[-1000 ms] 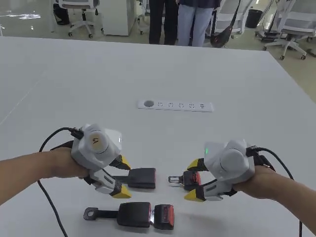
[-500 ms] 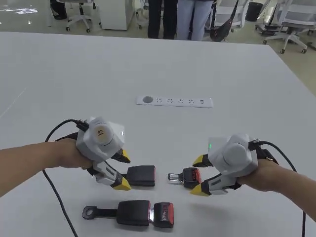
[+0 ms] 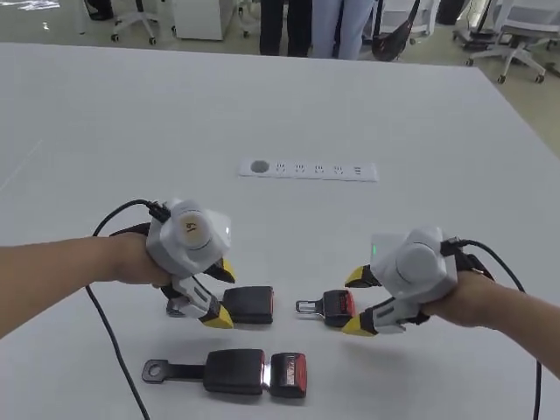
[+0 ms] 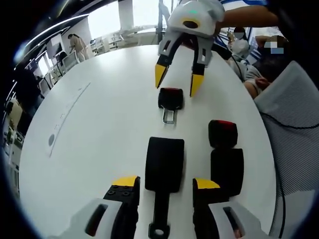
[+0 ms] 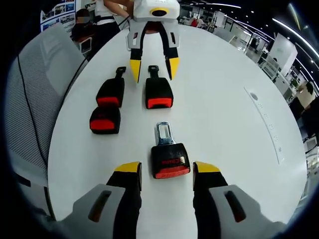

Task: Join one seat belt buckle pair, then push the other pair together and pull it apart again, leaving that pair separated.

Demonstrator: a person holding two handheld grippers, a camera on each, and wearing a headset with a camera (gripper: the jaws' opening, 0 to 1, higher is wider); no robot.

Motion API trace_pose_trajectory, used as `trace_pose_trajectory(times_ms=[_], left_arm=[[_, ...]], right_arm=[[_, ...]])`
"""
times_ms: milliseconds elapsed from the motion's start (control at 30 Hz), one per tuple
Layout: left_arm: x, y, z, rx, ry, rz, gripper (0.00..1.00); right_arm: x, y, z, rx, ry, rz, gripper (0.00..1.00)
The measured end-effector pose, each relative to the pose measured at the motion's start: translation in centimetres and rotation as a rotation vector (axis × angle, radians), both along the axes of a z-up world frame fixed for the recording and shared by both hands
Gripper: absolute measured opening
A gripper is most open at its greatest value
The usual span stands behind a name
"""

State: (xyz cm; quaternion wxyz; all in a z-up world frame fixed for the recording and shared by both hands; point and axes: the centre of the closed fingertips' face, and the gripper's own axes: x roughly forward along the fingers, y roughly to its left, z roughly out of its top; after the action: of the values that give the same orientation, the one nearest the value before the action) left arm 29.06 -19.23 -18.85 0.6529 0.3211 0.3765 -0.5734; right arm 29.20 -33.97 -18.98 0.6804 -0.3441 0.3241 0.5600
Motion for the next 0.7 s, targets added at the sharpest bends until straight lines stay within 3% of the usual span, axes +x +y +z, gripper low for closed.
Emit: trace_pose_trajectory(times_ms=[700], left_arm=[[0.1, 0.2, -1.4, 0.043, 0.024, -0.039, 0.36]], right_arm=[[0.7, -0.5, -1.8, -0.071, 0.052, 0.064, 0.34]])
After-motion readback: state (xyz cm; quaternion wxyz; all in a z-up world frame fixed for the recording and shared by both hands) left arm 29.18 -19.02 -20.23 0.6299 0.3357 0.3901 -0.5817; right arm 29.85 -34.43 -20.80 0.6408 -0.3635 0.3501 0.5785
